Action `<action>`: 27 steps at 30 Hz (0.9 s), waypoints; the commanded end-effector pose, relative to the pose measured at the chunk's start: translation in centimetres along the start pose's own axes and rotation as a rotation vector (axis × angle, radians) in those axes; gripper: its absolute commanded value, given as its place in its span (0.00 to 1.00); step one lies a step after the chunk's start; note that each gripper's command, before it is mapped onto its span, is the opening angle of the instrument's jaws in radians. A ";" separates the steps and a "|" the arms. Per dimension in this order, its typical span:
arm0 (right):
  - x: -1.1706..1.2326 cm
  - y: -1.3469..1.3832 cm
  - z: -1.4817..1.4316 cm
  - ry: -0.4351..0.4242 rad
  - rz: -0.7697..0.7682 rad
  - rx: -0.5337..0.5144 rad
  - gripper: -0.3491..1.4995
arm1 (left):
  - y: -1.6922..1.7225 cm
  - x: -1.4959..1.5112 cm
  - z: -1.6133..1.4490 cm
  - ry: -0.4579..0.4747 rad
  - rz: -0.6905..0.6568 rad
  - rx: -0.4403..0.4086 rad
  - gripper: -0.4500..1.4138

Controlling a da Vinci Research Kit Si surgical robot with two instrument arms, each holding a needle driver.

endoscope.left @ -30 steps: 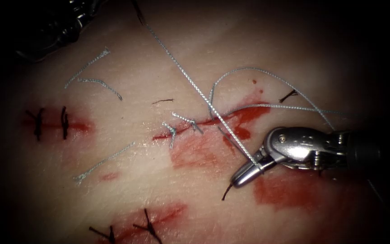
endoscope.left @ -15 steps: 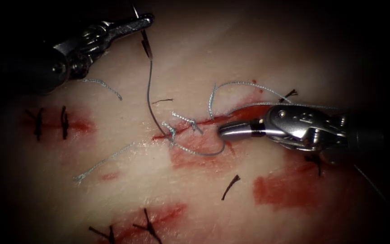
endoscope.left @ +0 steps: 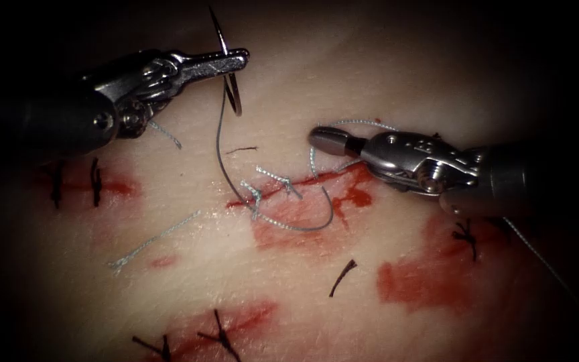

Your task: Wound Closure

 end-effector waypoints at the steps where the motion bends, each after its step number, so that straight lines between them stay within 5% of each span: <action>1: -0.08 0.01 0.10 -0.015 0.010 -0.016 0.00 | -0.05 -0.04 0.03 0.000 -0.003 -0.001 0.00; 18: -0.35 0.11 0.03 -0.144 0.011 -0.069 0.00 | -0.04 -0.05 0.03 -0.009 -0.004 0.007 0.00; 27: -0.41 0.11 0.16 -0.143 0.006 -0.079 0.00 | -0.03 -0.04 0.03 -0.009 -0.005 0.006 0.00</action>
